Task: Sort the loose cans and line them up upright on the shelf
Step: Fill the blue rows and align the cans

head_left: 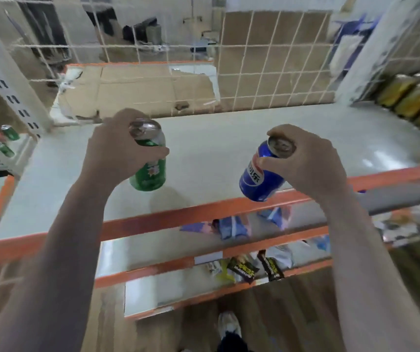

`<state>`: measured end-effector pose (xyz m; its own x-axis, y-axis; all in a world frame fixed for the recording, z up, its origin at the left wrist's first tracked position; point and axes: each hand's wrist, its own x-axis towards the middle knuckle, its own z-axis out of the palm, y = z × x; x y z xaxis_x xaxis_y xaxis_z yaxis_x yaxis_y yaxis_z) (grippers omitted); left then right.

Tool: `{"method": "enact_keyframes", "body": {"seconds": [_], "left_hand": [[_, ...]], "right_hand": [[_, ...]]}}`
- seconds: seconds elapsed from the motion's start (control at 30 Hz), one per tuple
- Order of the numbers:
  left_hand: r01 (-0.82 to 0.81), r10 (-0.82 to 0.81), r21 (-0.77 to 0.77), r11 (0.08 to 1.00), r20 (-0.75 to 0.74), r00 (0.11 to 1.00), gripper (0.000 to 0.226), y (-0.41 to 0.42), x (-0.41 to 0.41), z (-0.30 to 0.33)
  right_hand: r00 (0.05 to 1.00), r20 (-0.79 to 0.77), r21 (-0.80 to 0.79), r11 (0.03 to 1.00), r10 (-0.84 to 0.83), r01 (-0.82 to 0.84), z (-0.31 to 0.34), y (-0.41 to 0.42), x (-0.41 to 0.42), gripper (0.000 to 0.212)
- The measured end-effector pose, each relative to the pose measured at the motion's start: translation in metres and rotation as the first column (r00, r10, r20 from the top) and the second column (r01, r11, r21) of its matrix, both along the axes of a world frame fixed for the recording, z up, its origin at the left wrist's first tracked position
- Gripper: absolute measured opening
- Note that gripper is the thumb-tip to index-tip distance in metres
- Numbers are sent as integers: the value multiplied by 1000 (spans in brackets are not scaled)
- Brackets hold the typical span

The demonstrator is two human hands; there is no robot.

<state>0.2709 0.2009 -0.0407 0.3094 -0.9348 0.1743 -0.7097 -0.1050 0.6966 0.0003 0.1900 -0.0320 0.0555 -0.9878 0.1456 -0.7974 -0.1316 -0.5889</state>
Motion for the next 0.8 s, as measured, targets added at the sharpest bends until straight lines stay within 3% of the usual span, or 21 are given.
{"method": "enact_keyframes", "body": {"seconds": [0.3,0.63,0.8], "left_hand": [[275,-274,-21,961,42,961,60,-20,-172,10],[295,-294,-59,954,15,956,64,-41,-416,22],[339,-340,-64,939,-5,940,63,-63,-516,27]], "right_hand": [[958,-63,24,959,-280,282,-2,48,-165,43],[922,-114,13,928,-370,373,2,67,-399,41],[919,-65,24,920,-389,391,2,44,-496,45]]}}
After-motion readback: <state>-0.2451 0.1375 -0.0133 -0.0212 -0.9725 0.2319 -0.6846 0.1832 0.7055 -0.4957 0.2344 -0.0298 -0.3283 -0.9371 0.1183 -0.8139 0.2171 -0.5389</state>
